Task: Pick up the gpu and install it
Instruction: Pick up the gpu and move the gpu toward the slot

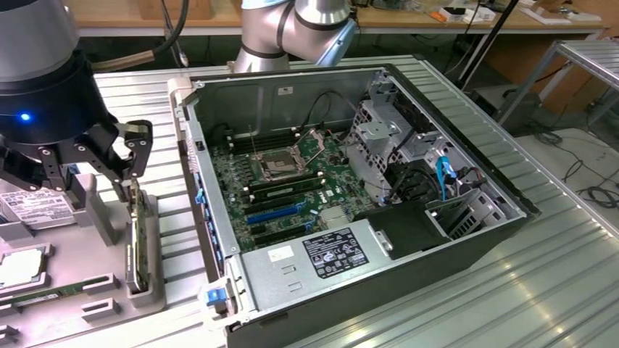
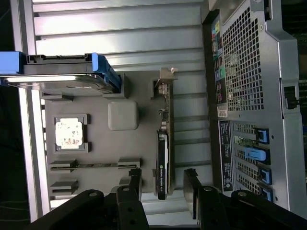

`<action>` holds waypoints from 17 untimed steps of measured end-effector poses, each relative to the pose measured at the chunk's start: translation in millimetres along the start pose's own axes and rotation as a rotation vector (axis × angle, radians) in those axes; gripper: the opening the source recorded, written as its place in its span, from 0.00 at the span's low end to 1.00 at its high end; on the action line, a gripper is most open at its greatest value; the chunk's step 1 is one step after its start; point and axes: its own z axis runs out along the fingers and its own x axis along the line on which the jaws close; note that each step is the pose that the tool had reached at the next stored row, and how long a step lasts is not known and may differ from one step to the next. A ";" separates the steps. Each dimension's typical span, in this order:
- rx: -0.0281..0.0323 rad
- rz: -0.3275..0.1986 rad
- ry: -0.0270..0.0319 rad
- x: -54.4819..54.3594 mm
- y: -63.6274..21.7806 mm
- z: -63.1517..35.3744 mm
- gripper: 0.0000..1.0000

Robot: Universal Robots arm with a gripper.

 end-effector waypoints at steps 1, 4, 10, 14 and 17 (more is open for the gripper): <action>0.0000 0.000 0.0000 0.0 -0.1 1.9 0.48; 0.0001 0.000 0.0020 0.1 -0.3 7.6 0.48; 0.0005 0.000 0.0065 0.2 -0.8 17.3 0.48; 0.0008 0.000 0.0091 -0.1 -1.0 24.2 0.48; 0.0010 0.001 0.0128 -3.8 -0.9 27.6 0.48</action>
